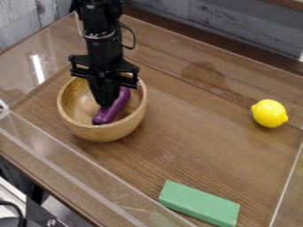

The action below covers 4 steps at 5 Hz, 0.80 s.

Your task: Put the purple eggplant in the brown bowl

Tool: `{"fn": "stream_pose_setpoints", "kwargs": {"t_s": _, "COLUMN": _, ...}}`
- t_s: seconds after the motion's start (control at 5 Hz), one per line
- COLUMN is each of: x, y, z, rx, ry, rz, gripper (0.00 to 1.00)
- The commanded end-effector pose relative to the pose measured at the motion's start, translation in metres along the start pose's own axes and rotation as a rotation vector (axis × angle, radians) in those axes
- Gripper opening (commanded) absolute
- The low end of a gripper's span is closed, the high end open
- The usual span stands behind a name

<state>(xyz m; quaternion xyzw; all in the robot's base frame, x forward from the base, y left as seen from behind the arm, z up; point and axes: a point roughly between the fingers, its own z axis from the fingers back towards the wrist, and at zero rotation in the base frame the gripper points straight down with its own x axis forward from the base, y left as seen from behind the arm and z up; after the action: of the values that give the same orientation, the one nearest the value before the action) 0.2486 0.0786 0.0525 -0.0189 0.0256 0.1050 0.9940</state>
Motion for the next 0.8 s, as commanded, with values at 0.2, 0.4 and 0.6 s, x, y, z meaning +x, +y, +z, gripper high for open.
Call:
{"fn": "stream_pose_setpoints", "kwargs": {"t_s": 0.2, "x": 0.007, "y": -0.009, "z": 0.018, "rx": -0.012, "ry": -0.024, "rz": 0.011, "gripper": 1.00}}
{"fn": "stream_pose_setpoints", "kwargs": {"t_s": 0.4, "x": 0.016, "y": -0.015, "z": 0.033, "rx": -0.033, "ry": -0.052, "rz": 0.015, "gripper": 1.00}}
{"fn": "stream_pose_setpoints", "kwargs": {"t_s": 0.6, "x": 0.027, "y": -0.024, "z": 0.048, "rx": -0.053, "ry": -0.081, "rz": 0.014, "gripper": 1.00}}
